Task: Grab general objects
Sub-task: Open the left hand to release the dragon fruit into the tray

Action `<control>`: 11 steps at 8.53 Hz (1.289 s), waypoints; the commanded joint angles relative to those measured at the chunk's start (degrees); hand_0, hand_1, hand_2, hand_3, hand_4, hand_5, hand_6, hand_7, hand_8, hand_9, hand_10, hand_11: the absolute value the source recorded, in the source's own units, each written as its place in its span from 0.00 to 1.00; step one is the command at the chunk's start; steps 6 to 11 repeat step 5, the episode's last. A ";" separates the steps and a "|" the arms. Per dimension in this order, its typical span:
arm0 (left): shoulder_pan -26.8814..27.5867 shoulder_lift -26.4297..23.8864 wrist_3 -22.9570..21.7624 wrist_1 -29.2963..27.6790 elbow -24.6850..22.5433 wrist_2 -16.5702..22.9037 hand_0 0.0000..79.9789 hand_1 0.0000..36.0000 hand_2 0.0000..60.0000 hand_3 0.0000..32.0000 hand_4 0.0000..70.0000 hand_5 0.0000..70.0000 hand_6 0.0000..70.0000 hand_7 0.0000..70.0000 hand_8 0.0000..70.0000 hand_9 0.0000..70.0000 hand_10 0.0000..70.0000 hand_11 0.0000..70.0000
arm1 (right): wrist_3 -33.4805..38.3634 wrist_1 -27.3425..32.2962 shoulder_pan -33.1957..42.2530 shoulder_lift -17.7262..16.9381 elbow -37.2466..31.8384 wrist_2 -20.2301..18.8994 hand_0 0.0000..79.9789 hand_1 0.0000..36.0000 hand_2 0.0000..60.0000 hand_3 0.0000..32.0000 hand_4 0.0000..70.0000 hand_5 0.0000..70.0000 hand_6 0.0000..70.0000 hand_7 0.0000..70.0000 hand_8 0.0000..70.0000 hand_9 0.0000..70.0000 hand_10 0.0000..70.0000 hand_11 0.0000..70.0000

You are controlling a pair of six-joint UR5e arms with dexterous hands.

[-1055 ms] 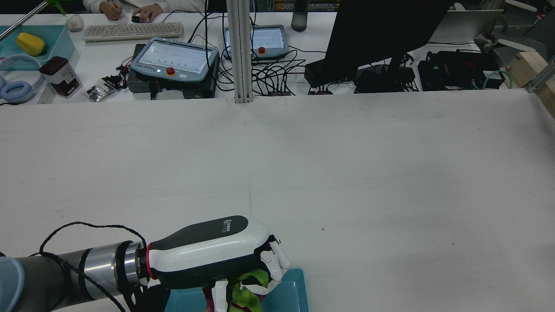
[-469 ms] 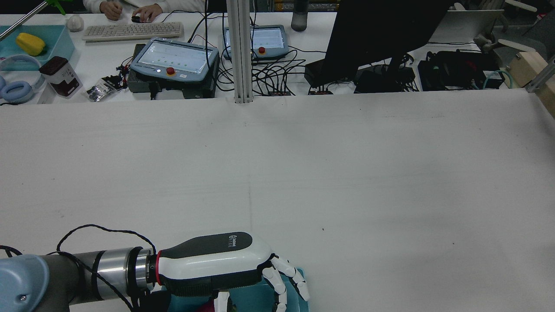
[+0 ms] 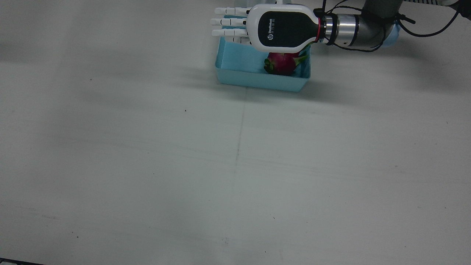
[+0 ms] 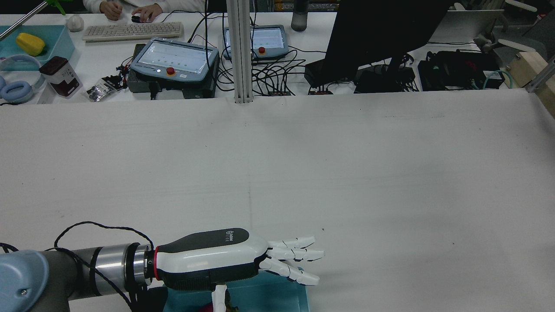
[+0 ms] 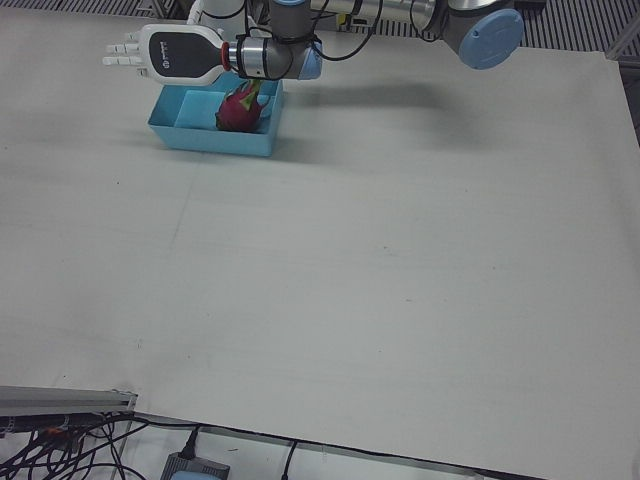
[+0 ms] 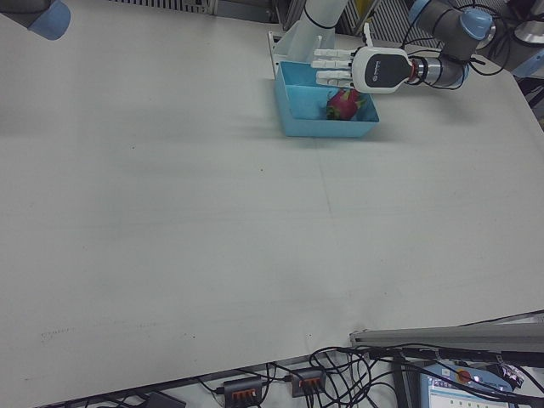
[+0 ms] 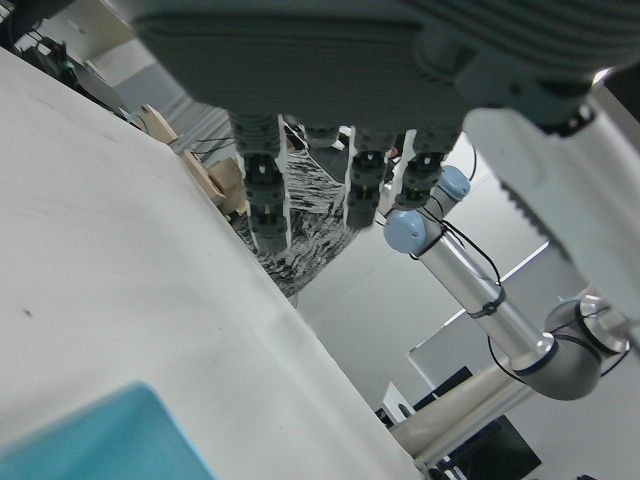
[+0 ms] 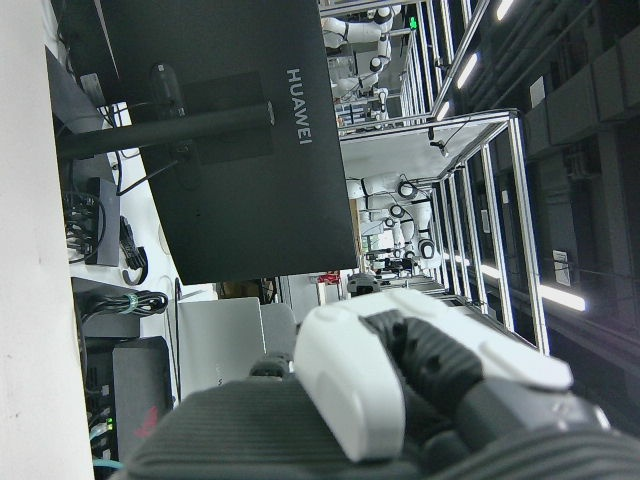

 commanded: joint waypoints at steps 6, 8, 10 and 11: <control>-26.01 1.32 -12.87 -15.23 23.19 -0.70 0.40 0.00 0.11 0.00 0.27 1.00 0.74 0.66 0.42 0.52 0.37 0.53 | 0.00 0.00 0.00 0.00 0.02 -0.03 0.00 0.00 0.00 0.00 0.00 0.00 0.00 0.00 0.00 0.00 0.00 0.00; -26.01 1.32 -12.87 -15.23 23.19 -0.70 0.40 0.00 0.11 0.00 0.27 1.00 0.74 0.66 0.42 0.52 0.37 0.53 | 0.00 0.00 0.00 0.00 0.02 -0.03 0.00 0.00 0.00 0.00 0.00 0.00 0.00 0.00 0.00 0.00 0.00 0.00; -26.01 1.32 -12.87 -15.23 23.19 -0.70 0.40 0.00 0.11 0.00 0.27 1.00 0.74 0.66 0.42 0.52 0.37 0.53 | 0.00 0.00 0.00 0.00 0.02 -0.03 0.00 0.00 0.00 0.00 0.00 0.00 0.00 0.00 0.00 0.00 0.00 0.00; -26.01 1.32 -12.87 -15.23 23.19 -0.70 0.40 0.00 0.11 0.00 0.27 1.00 0.74 0.66 0.42 0.52 0.37 0.53 | 0.00 0.00 0.00 0.00 0.02 -0.03 0.00 0.00 0.00 0.00 0.00 0.00 0.00 0.00 0.00 0.00 0.00 0.00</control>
